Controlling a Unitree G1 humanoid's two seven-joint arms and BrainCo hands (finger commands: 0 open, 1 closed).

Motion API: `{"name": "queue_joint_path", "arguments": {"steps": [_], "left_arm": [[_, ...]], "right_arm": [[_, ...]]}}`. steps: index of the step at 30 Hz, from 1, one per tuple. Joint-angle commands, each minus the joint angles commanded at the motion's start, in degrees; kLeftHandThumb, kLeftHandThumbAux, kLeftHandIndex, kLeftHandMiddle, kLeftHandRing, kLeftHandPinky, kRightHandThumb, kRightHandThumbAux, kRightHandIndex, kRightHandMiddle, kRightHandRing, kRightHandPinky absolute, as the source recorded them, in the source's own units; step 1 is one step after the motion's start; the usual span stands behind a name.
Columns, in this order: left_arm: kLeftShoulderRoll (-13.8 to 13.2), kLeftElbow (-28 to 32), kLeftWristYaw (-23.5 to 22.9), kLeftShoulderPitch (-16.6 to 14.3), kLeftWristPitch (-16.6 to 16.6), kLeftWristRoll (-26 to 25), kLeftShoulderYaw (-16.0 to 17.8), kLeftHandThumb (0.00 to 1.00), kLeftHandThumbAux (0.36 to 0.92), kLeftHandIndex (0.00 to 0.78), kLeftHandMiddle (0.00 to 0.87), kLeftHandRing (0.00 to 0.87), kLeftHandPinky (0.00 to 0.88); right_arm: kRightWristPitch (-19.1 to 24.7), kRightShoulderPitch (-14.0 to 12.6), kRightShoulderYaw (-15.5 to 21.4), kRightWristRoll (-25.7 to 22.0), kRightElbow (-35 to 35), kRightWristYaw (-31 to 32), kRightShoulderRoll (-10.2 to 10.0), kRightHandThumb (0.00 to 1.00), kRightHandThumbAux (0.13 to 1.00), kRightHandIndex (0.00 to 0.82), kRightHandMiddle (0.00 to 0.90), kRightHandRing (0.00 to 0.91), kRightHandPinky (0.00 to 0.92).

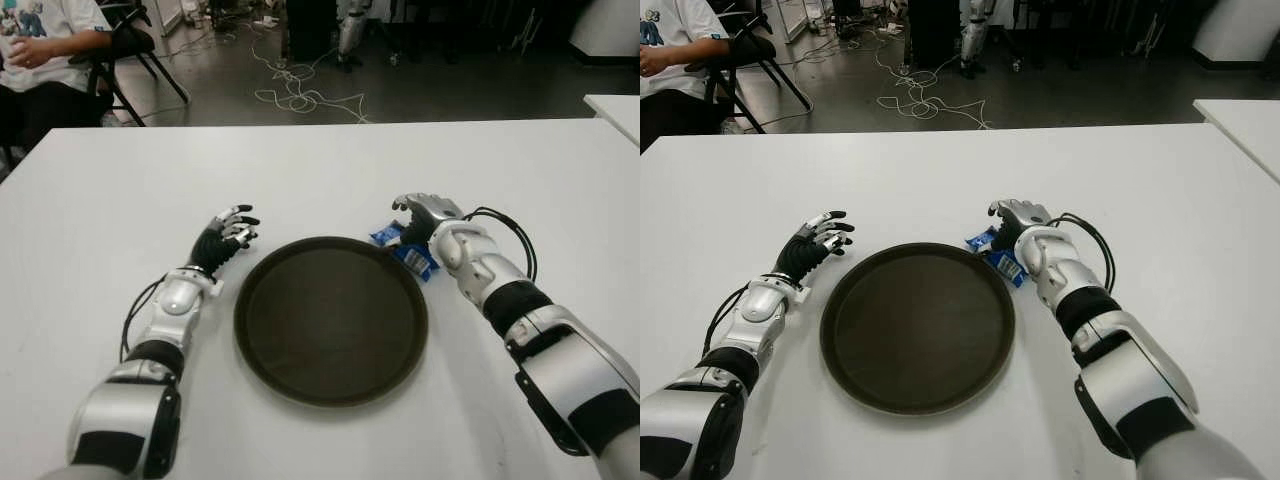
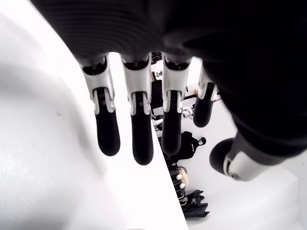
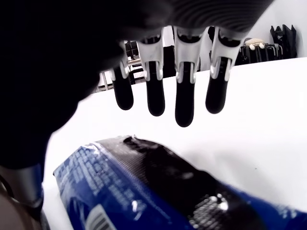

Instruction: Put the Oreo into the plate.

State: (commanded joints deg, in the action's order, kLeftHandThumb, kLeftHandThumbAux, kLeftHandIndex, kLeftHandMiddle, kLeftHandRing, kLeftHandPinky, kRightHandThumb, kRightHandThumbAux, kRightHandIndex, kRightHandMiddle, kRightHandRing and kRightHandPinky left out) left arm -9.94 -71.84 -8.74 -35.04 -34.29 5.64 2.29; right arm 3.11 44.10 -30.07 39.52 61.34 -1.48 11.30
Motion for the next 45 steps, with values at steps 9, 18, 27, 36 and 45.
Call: {"name": "queue_joint_path", "arguments": {"steps": [9,18,27,36,45], "left_arm": [[-0.21,0.02,-0.15,0.03,0.20,0.04,0.09,0.326,0.581,0.198,0.308,0.334,0.368],[-0.54,0.00,-0.04,0.12,0.32,0.16,0.05,0.319,0.579,0.197,0.305,0.330,0.368],[-0.70,0.21,-0.08,0.27,0.41,0.15,0.03,0.302,0.568,0.192,0.295,0.322,0.360],[-0.75,0.22,0.05,0.26,0.97,0.23,-0.06,0.303,0.568,0.190,0.300,0.323,0.358],[-0.74,0.14,0.74,0.19,1.16,0.60,-0.19,0.303,0.579,0.201,0.309,0.328,0.350]], "right_arm": [[0.11,0.02,0.21,-0.03,0.47,-0.62,-0.17,0.000,0.695,0.252,0.247,0.270,0.285],[0.66,-0.12,0.48,-0.08,0.66,-0.91,-0.04,0.000,0.686,0.230,0.223,0.244,0.245],[0.85,-0.96,0.67,-0.03,-0.15,-1.22,0.92,0.000,0.690,0.256,0.251,0.272,0.247],[1.55,-2.85,0.89,0.17,-2.17,-0.86,3.10,0.000,0.686,0.225,0.231,0.243,0.213],[1.99,-4.73,1.58,-0.05,-5.32,-0.67,4.49,0.000,0.702,0.255,0.277,0.324,0.263]]}}
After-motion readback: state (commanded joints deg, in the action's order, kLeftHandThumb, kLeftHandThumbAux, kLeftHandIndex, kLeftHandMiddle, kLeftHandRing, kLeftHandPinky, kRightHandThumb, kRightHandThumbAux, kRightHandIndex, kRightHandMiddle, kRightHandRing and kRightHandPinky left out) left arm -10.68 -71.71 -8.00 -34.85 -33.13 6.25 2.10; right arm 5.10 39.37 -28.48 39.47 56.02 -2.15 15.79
